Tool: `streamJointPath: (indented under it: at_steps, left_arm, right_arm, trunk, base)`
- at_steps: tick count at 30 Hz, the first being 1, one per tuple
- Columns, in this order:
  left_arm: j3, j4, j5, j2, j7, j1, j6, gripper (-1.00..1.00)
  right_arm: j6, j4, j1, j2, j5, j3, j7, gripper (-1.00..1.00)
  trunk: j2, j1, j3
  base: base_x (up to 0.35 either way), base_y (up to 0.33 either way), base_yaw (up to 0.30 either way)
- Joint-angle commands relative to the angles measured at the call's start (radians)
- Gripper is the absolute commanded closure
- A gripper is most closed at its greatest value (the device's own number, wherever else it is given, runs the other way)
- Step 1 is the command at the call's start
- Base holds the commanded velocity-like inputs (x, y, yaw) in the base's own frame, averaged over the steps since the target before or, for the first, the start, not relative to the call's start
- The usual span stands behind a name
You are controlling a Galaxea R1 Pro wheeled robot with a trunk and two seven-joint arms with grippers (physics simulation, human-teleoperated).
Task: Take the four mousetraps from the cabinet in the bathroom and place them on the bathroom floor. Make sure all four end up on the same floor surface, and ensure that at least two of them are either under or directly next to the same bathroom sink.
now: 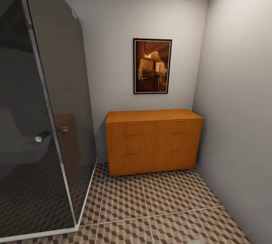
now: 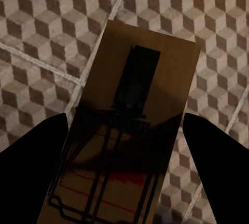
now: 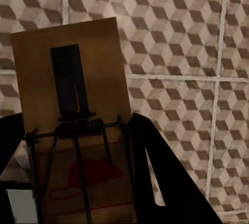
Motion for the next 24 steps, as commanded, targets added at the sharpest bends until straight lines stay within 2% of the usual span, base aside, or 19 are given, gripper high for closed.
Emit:
streamJointPath:
  at_steps: [1, 8, 13, 24]
  left_arm:
    - [-0.008, 0.000, 0.007, 0.000, 0.004, 0.000, 0.002, 1.00]
    - [-0.008, 0.000, 0.006, 0.000, 0.007, 0.003, -0.033, 1.00]
    - [-0.008, 0.000, 0.005, -0.001, 0.011, 0.003, -0.072, 1.00]
    - [-0.009, 0.000, 0.004, -0.002, 0.012, 0.003, -0.076, 1.00]
  right_arm:
    - [-0.001, 0.001, 0.005, -0.001, 0.007, 0.005, -0.001, 1.00]
    - [-0.015, 0.001, 0.031, -0.010, 0.006, 0.005, 0.007, 1.00]
    - [-0.021, 0.001, 0.034, -0.022, 0.002, 0.004, 0.008, 1.00]
    - [-0.063, 0.001, 0.046, -0.024, -0.001, 0.003, 0.007, 1.00]
  trunk:
    - [-0.001, 0.000, -0.001]
    - [-0.001, 0.000, -0.001]
    - [-0.001, 0.000, -0.001]
    - [-0.001, 0.000, -0.001]
  base:
    - [0.000, 0.000, 0.004]
    - [0.000, 0.000, 0.107]
    - [0.000, 0.000, 0.253]
    - [0.000, 0.000, 0.269]
